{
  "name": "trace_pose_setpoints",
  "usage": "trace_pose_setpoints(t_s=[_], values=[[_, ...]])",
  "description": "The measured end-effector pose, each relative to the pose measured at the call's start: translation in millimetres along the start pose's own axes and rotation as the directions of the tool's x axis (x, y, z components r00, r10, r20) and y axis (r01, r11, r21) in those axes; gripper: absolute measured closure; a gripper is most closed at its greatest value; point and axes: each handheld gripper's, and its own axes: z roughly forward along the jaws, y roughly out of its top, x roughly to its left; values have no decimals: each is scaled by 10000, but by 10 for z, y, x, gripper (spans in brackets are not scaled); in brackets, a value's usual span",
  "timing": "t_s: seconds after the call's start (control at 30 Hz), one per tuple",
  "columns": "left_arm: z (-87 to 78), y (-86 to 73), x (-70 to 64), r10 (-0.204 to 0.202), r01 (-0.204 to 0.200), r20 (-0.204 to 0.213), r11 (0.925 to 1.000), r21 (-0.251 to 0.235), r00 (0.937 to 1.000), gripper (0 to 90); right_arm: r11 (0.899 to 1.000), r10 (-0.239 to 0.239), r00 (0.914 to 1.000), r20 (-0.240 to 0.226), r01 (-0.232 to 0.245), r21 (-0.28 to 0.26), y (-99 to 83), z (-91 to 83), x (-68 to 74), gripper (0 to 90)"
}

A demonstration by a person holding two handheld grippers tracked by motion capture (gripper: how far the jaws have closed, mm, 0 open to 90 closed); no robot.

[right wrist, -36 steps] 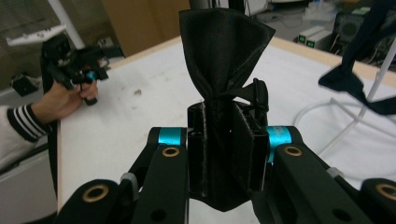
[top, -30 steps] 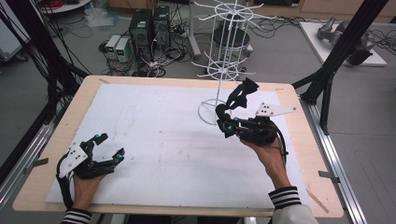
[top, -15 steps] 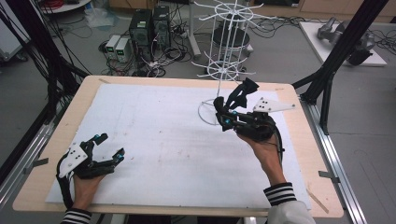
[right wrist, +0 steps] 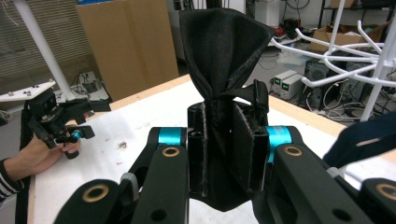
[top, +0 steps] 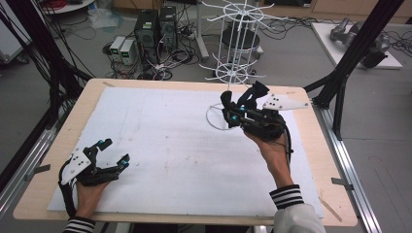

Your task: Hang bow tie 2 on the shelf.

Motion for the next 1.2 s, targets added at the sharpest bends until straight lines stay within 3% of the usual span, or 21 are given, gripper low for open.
trace_pose_setpoints(t_s=[0.83, 1.2], values=[[-1, -2, 6, -26, 26, 17, 10000, -53, 10000, 139, 9994, 86, 9999, 100, -83, -326, 317, 224, -137, 766], [-1, -3, 8, -89, 89, 9, 9999, -76, 10000, 139, 9973, 502, 9986, 186, -492, -537, 344, 241, -278, 766]])
